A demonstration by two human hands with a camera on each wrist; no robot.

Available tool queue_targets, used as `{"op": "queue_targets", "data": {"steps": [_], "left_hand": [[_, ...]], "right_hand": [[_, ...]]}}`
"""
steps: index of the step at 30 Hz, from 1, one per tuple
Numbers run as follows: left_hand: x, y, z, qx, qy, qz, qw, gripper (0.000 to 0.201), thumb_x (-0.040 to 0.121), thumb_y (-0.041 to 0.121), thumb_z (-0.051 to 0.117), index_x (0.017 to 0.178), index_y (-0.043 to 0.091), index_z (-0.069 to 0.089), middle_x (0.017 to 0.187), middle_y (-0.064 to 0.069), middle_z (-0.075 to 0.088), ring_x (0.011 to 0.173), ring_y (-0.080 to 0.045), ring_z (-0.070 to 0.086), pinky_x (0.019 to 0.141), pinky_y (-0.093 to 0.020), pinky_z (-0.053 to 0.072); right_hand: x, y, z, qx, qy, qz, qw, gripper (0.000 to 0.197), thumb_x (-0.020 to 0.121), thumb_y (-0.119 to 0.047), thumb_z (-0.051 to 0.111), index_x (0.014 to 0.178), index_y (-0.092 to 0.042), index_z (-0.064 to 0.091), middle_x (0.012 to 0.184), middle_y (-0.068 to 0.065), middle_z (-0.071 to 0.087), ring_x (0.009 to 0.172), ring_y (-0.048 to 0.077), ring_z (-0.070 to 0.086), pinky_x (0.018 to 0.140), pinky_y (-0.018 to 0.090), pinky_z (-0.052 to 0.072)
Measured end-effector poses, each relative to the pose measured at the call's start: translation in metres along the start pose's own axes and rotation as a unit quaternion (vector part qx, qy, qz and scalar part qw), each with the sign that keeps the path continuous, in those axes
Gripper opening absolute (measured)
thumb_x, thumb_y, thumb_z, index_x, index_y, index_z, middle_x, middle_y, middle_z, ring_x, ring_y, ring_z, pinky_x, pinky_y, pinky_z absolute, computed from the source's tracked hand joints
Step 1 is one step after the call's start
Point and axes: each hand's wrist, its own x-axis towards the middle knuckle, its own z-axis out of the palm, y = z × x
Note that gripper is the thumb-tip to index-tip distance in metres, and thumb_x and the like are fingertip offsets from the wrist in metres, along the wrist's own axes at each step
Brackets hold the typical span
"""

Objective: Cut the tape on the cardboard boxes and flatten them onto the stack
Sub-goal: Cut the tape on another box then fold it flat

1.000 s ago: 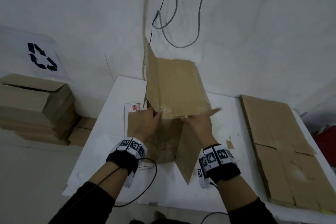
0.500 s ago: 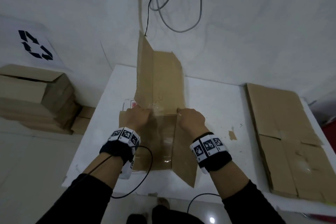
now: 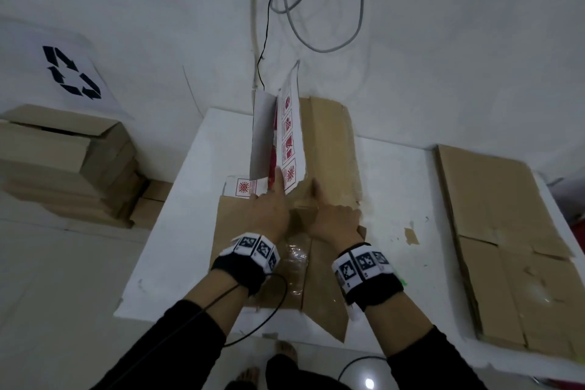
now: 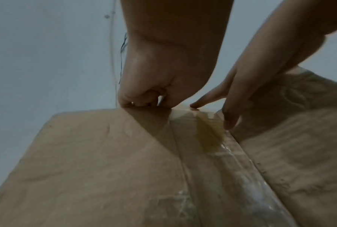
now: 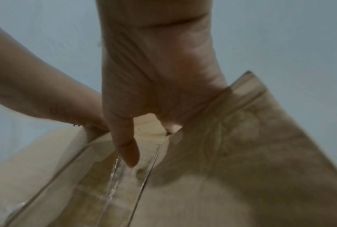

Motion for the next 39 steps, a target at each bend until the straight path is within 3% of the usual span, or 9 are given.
{"op": "queue_targets", "data": {"steps": [4, 8, 13, 18, 22, 25, 29, 34, 39], "left_hand": [[0.010, -0.010, -0.009, -0.065, -0.020, -0.033, 0.997, 0.056, 0.098, 0.020, 0.043, 0.149, 0.011, 0.020, 0.123, -0.019, 0.060, 0.110, -0.040, 0.057, 0.098, -0.044, 0.042], [0.024, -0.034, -0.015, -0.201, -0.054, -0.065, 0.976, 0.032, 0.098, 0.023, 0.042, 0.105, -0.003, 0.060, 0.109, -0.022, 0.062, 0.107, -0.039, 0.057, 0.087, -0.037, 0.042], [0.016, -0.039, -0.022, -0.260, -0.074, -0.050, 0.961, 0.029, 0.099, 0.022, 0.040, 0.085, 0.005, 0.059, 0.087, -0.020, 0.055, 0.089, -0.033, 0.052, 0.075, -0.035, 0.039], [0.011, -0.032, -0.022, -0.301, -0.058, -0.053, 0.950, 0.033, 0.093, 0.032, 0.047, 0.086, 0.003, 0.061, 0.091, -0.019, 0.059, 0.101, -0.038, 0.056, 0.082, -0.038, 0.043], [0.004, -0.018, -0.025, -0.318, -0.091, 0.001, 0.944, 0.065, 0.065, 0.069, 0.073, 0.110, 0.024, 0.057, 0.099, 0.013, 0.061, 0.094, -0.007, 0.057, 0.088, -0.024, 0.044], [0.006, -0.015, -0.007, -0.263, -0.052, 0.024, 0.963, 0.127, 0.036, 0.075, 0.083, 0.140, 0.023, 0.031, 0.127, 0.005, 0.055, 0.114, -0.016, 0.056, 0.095, -0.032, 0.049], [0.004, -0.008, 0.005, -0.199, 0.046, -0.013, 0.979, 0.122, 0.043, 0.087, 0.069, 0.140, 0.034, 0.019, 0.141, 0.001, 0.048, 0.126, -0.027, 0.050, 0.107, -0.051, 0.039], [-0.002, -0.010, 0.008, -0.214, 0.079, -0.016, 0.974, 0.102, 0.056, 0.089, 0.058, 0.136, 0.038, 0.022, 0.140, -0.001, 0.049, 0.130, -0.032, 0.045, 0.107, -0.057, 0.036], [0.003, -0.025, 0.000, -0.319, 0.058, -0.048, 0.945, 0.115, 0.052, 0.079, 0.072, 0.145, 0.030, 0.026, 0.144, 0.001, 0.047, 0.135, -0.029, 0.039, 0.113, -0.052, 0.029]], "right_hand": [[-0.002, 0.008, -0.008, 0.073, -0.009, -0.057, 0.996, 0.081, 0.089, -0.062, 0.047, 0.152, -0.048, -0.002, 0.125, 0.015, 0.062, 0.115, 0.034, 0.057, 0.107, 0.044, 0.037], [-0.015, 0.000, -0.013, 0.201, 0.033, -0.041, 0.978, 0.099, 0.087, -0.052, 0.059, 0.151, -0.039, -0.016, 0.134, 0.011, 0.058, 0.107, 0.028, 0.063, 0.100, 0.041, 0.046], [-0.020, 0.016, -0.032, 0.565, 0.025, 0.078, 0.821, 0.123, 0.087, -0.038, 0.069, 0.141, -0.026, -0.042, 0.152, 0.008, 0.036, 0.131, 0.027, 0.048, 0.108, 0.035, 0.037], [-0.021, 0.051, -0.037, 0.761, -0.089, 0.121, 0.631, 0.052, 0.095, -0.043, 0.058, 0.141, -0.021, 0.048, 0.114, 0.010, 0.067, 0.104, 0.025, 0.065, 0.077, 0.038, 0.056], [-0.040, 0.043, -0.034, 0.690, -0.026, 0.007, 0.724, 0.051, 0.098, -0.064, 0.027, 0.122, -0.036, 0.062, 0.138, -0.001, 0.057, 0.118, 0.020, 0.057, 0.106, 0.044, 0.036], [-0.055, 0.024, -0.036, 0.613, -0.071, -0.077, 0.783, 0.070, 0.096, -0.066, 0.003, 0.136, -0.041, 0.054, 0.153, -0.003, 0.041, 0.139, 0.024, 0.038, 0.114, 0.048, 0.019], [-0.041, 0.028, -0.033, 0.573, -0.107, -0.124, 0.803, 0.071, 0.095, -0.066, -0.001, 0.138, -0.044, 0.051, 0.157, -0.003, 0.035, 0.146, 0.027, 0.027, 0.121, 0.053, 0.005], [-0.006, 0.060, -0.036, 0.586, -0.192, -0.148, 0.774, 0.083, 0.096, -0.066, 0.001, 0.125, -0.026, 0.068, 0.132, -0.005, 0.064, 0.127, 0.020, 0.055, 0.116, 0.040, 0.025], [0.047, 0.064, -0.036, 0.574, -0.267, -0.027, 0.774, 0.048, 0.101, -0.047, 0.044, 0.130, -0.011, 0.061, 0.127, 0.015, 0.065, 0.109, 0.027, 0.065, 0.091, 0.039, 0.055]]}}
